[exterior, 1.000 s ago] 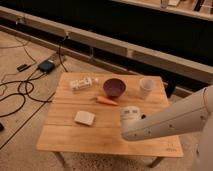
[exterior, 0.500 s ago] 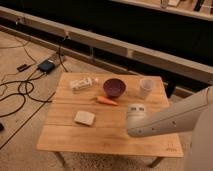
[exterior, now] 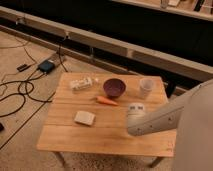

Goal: Place the eraser on the white sponge

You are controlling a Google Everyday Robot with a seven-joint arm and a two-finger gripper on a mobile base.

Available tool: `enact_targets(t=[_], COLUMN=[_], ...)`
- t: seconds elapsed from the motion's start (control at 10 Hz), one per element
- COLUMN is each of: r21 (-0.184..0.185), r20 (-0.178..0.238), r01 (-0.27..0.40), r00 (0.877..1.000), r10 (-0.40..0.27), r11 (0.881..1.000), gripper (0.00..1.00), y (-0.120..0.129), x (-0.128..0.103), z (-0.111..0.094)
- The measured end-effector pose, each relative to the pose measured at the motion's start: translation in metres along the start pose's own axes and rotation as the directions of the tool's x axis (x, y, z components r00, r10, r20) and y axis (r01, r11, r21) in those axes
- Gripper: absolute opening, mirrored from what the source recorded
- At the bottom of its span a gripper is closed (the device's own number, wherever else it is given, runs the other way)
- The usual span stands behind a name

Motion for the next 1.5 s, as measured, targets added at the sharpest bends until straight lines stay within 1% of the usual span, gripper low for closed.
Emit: enact_targets(t=[0.2,0.3,0.4,0.6,0.7,0.8,0.9,1.5], r21=[0.008,0.016,0.019,0.024,0.026,0.027,0.034,0.030], r20=[-0.018,-0.034,-0.041,-0.057,-0.070,-0.077,-0.083,-0.084], r01=[0.026,0.054,0.073,0.127,0.164,0.182,0.195,0.198], r00=[0.999,0.998,0.997,0.991,0.984,0.981,0.978,0.977], r10=[-0.026,-0.053,-0.072,-0.125,-0.162,-0.180,-0.192,-0.195], r11=[1.000,0.998,0.997,0.992,0.986,0.983,0.980,0.980], gripper=[0.65,0.65,0.65,0.65,0.65,0.65,0.65,0.65], y=[-0.003,-0.004,-0.004,-0.003,-0.003,-0.003,-0.005,-0.003], x=[0.008,0.015,0.019,0.025,0.028,0.029,0.030,0.031], z=[0.004,0.008,0.010,0.015,0.019,0.021,0.021,0.022])
